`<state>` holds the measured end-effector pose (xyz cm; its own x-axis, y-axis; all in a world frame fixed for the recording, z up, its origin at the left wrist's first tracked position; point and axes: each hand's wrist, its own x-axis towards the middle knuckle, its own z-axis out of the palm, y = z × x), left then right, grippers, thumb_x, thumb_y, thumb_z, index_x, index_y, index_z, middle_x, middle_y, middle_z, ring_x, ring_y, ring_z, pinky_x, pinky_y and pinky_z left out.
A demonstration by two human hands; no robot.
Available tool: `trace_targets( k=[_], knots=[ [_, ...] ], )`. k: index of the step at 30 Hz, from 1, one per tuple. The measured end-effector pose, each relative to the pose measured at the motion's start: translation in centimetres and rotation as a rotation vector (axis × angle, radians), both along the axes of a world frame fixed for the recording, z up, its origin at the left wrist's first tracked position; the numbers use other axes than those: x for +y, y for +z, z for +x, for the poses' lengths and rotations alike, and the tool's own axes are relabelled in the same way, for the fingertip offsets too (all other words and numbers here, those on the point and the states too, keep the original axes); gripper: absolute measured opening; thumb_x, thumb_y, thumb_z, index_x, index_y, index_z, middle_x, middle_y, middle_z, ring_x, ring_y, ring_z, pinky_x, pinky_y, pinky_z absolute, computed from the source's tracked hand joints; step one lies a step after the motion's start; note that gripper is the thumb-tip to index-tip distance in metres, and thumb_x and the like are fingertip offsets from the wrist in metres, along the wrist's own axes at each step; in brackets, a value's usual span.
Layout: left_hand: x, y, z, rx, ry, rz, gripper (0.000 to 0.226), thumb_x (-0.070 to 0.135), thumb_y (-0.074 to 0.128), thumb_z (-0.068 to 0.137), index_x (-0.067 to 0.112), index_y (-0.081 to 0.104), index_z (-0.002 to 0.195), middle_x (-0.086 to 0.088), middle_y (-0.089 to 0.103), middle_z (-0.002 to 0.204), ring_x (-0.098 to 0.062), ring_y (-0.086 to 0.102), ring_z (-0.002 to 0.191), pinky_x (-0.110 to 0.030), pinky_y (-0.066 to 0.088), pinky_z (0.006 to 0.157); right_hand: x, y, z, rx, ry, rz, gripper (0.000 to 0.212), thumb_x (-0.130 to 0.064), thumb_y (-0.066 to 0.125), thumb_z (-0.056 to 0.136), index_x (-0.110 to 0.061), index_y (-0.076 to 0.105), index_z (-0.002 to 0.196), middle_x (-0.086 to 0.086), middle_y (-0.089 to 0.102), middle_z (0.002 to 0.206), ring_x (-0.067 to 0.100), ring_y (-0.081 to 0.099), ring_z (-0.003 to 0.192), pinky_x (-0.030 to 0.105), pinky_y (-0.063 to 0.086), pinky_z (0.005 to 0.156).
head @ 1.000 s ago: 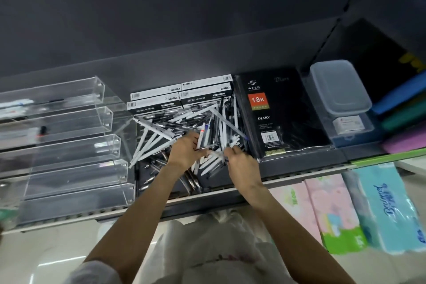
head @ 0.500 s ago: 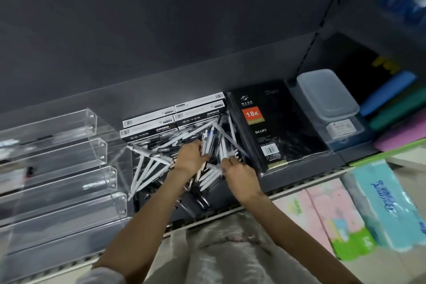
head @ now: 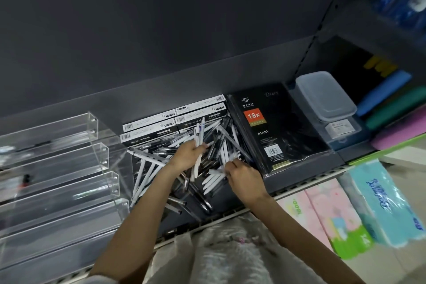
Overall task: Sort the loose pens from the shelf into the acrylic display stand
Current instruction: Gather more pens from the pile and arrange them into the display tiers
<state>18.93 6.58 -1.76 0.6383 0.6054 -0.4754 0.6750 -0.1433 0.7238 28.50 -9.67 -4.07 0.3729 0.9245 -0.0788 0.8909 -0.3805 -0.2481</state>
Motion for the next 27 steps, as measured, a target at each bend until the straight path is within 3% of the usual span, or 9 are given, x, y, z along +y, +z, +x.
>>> trace_targets(
  k=[3,5,8,10,13,17,20,23,27],
  knots=[
    [-0.2,1.8,-0.8,-0.156,0.176,-0.170,0.030,0.032,0.044,0.099,0.008,0.061,0.106,-0.001,0.052,0.096,-0.017,0.047,0.092,-0.037,0.039,0.093,-0.3,0.5,0.0,0.008,0.017,0.015,0.012,-0.013,0.052,0.092,-0.013,0.060,0.102,0.005,0.062,0.104,0.023,0.066,0.085,0.031,0.053,0.064],
    [-0.6,3.2,-1.1,-0.327,0.316,-0.369,0.026,0.028,0.041,0.100,0.010,0.060,0.104,0.000,0.056,0.099,-0.015,0.052,0.094,-0.038,0.038,0.101,-0.4,1.1,0.1,0.017,0.013,0.048,0.015,-0.017,0.050,0.094,-0.012,0.060,0.105,0.005,0.062,0.107,0.024,0.067,0.086,0.032,0.053,0.064],
    [-1.5,4.8,-1.4,-0.657,0.481,-0.754,0.020,0.017,0.040,0.100,0.006,0.056,0.097,-0.006,0.060,0.083,-0.019,0.067,0.084,-0.040,0.055,0.088,-0.5,2.5,0.9,0.090,-0.063,0.182,0.013,-0.018,0.054,0.092,-0.013,0.062,0.102,0.003,0.065,0.103,0.024,0.068,0.077,0.032,0.055,0.063],
    [-2.6,5.6,-1.6,-0.734,0.513,-0.835,0.019,0.013,0.041,0.099,0.004,0.058,0.099,-0.008,0.066,0.082,-0.021,0.070,0.083,-0.037,0.058,0.079,-0.4,3.9,1.8,0.249,-0.123,0.328,0.011,-0.014,0.061,0.089,-0.014,0.065,0.099,0.000,0.068,0.096,0.016,0.067,0.071,0.031,0.057,0.068],
    [-4.5,7.2,-1.7,-0.740,0.432,-0.874,0.022,0.011,0.040,0.098,0.005,0.061,0.104,-0.007,0.072,0.085,-0.019,0.071,0.081,-0.033,0.059,0.074,0.5,7.5,3.5,0.563,-0.191,0.506,0.016,-0.013,0.065,0.087,-0.015,0.067,0.102,-0.004,0.069,0.090,0.008,0.063,0.074,0.017,0.052,0.072],
    [-6.5,8.6,-2.0,-0.653,0.250,-0.886,0.025,0.012,0.039,0.097,0.007,0.061,0.108,-0.009,0.073,0.091,-0.019,0.071,0.081,-0.030,0.059,0.072,2.7,12.3,5.5,0.955,-0.110,0.446,0.031,-0.024,0.061,0.090,-0.029,0.056,0.120,-0.006,0.066,0.098,0.003,0.061,0.078,0.013,0.046,0.067],
    [-7.1,8.9,-1.9,-0.597,0.164,-0.915,0.028,0.017,0.046,0.090,0.007,0.061,0.113,-0.012,0.072,0.100,-0.023,0.071,0.088,-0.032,0.058,0.076,4.1,13.6,6.6,0.947,0.062,0.274,0.036,-0.026,0.058,0.092,-0.028,0.050,0.127,0.000,0.063,0.095,0.003,0.057,0.067,0.011,0.043,0.057],
    [-7.4,8.9,-2.0,-0.570,0.145,-0.918,0.030,0.018,0.047,0.090,0.009,0.060,0.116,-0.013,0.071,0.107,-0.024,0.070,0.093,-0.033,0.058,0.078,4.9,13.7,6.8,0.893,0.157,0.182,0.029,-0.019,0.059,0.092,-0.014,0.059,0.121,0.000,0.062,0.082,0.008,0.055,0.059,0.017,0.044,0.049],
    [-7.8,8.5,-2.3,-0.607,0.209,-0.931,0.029,0.014,0.042,0.097,0.010,0.060,0.119,-0.013,0.070,0.109,-0.024,0.069,0.094,-0.035,0.058,0.079,5.0,13.6,6.4,0.922,0.253,0.112,0.027,-0.013,0.059,0.091,-0.008,0.063,0.117,-0.002,0.065,0.075,0.002,0.057,0.053,0.017,0.048,0.054]
  ],
)
